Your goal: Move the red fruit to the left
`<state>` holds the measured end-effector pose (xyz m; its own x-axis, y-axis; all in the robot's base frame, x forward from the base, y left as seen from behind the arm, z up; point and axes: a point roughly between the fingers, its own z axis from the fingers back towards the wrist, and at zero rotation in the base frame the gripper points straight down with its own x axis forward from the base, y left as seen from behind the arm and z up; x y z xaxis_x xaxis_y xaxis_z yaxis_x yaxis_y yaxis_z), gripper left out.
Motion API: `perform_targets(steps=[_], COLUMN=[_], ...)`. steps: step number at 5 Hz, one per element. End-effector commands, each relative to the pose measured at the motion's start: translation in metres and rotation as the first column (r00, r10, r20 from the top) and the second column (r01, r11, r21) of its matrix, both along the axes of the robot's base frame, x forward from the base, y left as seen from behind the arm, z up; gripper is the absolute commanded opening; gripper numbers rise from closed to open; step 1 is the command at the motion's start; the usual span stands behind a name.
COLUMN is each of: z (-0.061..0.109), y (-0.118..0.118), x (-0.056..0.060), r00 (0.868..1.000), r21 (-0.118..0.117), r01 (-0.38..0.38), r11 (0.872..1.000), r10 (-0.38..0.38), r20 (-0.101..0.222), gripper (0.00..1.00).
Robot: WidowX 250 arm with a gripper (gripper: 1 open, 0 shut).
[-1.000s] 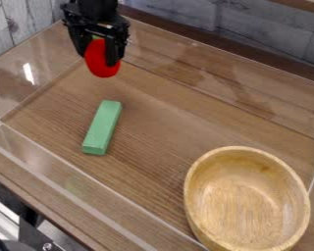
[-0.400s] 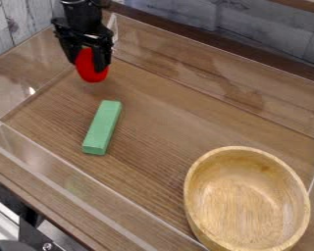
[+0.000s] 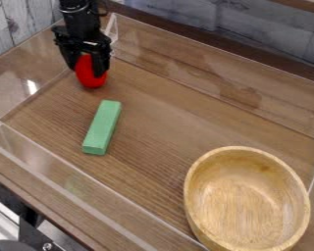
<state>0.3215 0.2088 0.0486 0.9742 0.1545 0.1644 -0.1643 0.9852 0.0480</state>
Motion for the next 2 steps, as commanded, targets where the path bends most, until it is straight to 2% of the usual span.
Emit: perform_targets(steps=[1, 2], z=[0.0193, 0.0191], y=[0.0127, 0.0135], x=[0.0006, -0.0034], r00=[0.999, 0.999], r21=[0.029, 0.019], r01=[-0.015, -0.015], r11=[0.999, 1.0], r10=[0.013, 0.014], r20=[0.045, 0.043], gripper=[0.0, 0.0])
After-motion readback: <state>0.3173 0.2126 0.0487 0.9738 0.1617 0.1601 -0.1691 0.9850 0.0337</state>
